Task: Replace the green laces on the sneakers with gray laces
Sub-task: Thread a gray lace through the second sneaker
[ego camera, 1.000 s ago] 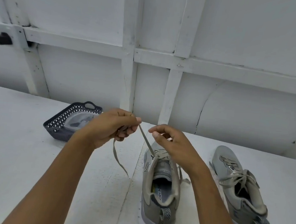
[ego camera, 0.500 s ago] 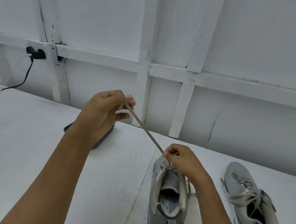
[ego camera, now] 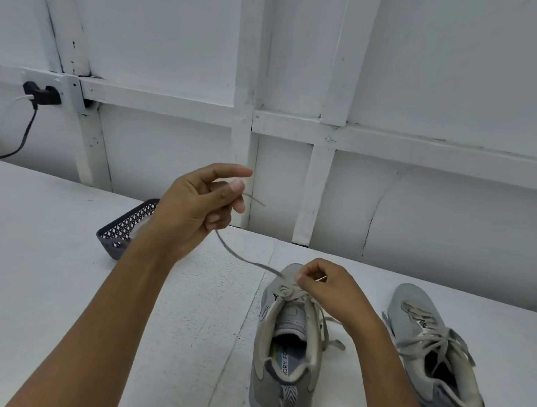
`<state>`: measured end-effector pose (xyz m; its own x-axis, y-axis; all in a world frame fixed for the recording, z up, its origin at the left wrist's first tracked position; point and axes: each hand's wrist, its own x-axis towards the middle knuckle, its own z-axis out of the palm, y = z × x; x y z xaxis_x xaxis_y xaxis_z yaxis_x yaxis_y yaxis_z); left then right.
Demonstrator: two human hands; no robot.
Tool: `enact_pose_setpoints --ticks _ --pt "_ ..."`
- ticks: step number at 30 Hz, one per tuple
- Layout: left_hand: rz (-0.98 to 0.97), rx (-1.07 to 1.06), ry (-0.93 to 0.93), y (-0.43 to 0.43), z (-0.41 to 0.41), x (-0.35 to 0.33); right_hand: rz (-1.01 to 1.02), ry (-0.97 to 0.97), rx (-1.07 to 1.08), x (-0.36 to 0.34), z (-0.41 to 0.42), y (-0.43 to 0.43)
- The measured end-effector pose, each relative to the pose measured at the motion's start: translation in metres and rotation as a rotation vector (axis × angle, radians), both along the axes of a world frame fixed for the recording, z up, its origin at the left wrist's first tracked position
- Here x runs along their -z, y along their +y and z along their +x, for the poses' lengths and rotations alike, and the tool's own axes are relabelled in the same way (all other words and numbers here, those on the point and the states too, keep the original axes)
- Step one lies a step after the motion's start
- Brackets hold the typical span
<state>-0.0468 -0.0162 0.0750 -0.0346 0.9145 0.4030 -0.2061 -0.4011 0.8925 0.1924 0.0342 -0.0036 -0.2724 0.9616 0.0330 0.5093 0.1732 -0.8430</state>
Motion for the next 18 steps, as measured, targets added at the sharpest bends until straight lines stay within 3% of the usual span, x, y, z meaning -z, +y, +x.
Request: enact_pose_setpoints --ticks 4,8,13,18 --pt "-0.192 0.02 0.329 0.008 0.005 0.01 -0.069 -0.044 0.104 -0.002 0.017 -0.004" --pt "-0.341 0.051 0.657 0.021 0.029 0.026 -0.262 -0.077 0.03 -0.003 0.025 -0.017" --pt "-0.333 0.026 0.956 0.033 0.063 0.051 -0.316 0.042 0.076 0.004 0.025 -0.023" --pt "-0.277 0.012 1.1 0.038 0.079 0.07 -0.352 0.2 0.134 0.007 0.028 -0.028"
